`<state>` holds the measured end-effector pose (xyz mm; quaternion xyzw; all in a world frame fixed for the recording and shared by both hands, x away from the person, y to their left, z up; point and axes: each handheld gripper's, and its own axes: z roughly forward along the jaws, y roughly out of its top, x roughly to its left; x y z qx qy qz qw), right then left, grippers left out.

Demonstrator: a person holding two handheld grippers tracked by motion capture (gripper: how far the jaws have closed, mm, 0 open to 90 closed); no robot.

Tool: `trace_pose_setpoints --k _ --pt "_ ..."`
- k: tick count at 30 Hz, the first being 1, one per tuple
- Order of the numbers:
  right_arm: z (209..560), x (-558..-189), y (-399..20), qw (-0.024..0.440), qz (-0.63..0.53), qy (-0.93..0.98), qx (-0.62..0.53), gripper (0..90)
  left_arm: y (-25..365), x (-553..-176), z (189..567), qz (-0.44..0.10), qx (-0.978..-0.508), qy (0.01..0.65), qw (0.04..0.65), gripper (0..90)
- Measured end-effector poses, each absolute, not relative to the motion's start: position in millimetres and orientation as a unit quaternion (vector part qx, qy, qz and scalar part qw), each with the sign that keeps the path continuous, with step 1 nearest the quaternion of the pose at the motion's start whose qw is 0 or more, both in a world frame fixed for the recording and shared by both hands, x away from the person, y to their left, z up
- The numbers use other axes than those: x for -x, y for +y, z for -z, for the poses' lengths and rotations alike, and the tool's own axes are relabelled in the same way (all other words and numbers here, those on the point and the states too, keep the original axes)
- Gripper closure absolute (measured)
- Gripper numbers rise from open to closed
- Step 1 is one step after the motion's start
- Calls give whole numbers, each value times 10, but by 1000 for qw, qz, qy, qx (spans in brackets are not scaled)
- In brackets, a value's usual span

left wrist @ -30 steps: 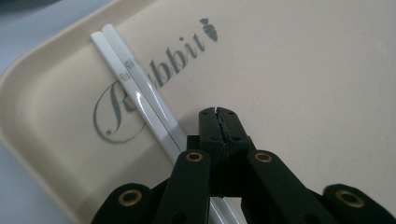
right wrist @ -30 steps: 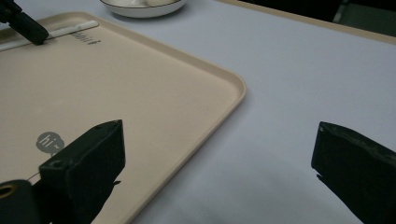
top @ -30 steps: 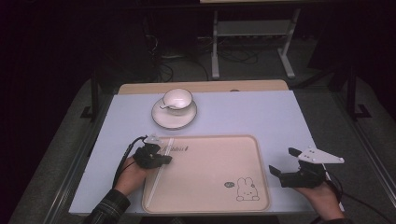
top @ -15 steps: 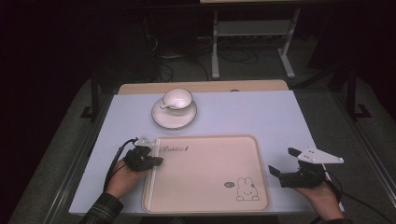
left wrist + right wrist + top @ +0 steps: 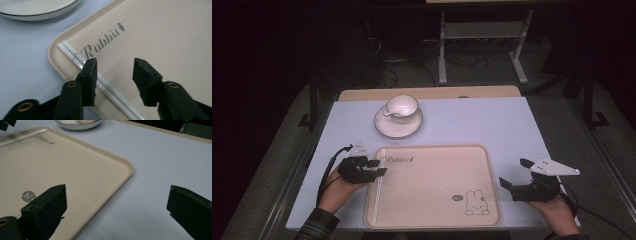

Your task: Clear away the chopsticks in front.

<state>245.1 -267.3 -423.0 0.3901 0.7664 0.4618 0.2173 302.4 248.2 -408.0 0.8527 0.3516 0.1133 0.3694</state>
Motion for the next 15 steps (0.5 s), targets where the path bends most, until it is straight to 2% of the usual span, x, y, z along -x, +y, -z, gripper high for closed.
trace_pose_setpoints --k 9,13,15 --pt "4224 -2446 -2674 218 -465 766 -387 19 2795 -2814 4024 -149 -818 363 420 255" --pt "4221 -2444 -2668 218 -465 766 -386 19 2925 -2710 4053 -154 -804 370 439 170" --pt "4219 -2441 -2665 217 -467 766 -385 19 2960 -2657 4070 -160 -800 367 447 157"
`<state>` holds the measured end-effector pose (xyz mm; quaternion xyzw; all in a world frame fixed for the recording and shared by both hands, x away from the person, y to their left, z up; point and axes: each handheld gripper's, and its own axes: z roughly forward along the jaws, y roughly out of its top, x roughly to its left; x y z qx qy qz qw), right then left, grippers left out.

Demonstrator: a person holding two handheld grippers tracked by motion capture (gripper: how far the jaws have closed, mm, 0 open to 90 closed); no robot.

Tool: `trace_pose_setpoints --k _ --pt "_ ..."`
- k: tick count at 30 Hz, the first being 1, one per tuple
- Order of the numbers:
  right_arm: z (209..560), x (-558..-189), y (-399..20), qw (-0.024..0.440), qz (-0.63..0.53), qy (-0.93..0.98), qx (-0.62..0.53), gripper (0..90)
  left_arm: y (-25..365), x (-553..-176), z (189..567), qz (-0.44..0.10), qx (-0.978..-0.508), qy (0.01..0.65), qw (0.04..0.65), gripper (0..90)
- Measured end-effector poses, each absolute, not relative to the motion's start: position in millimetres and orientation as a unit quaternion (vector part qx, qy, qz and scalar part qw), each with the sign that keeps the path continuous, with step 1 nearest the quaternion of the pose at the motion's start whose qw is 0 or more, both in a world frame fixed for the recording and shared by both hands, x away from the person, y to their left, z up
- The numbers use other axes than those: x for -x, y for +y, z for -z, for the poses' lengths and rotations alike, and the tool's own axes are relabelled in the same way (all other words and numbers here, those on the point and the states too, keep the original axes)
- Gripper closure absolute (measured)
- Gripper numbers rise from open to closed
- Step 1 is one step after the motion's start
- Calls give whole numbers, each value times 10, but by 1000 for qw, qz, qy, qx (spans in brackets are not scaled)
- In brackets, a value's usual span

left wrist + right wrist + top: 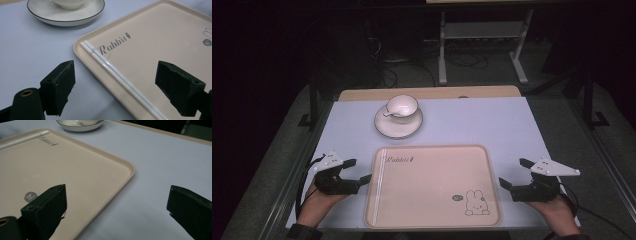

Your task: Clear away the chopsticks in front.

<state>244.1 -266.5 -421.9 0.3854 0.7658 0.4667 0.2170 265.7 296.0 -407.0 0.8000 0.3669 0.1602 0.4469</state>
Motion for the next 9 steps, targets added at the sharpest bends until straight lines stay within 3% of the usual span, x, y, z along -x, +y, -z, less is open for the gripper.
trace_pose_setpoints --k 9 --pt "4204 -2439 -2656 220 -470 764 -383 19 2958 -2617 4099 -166 -804 361 443 156"
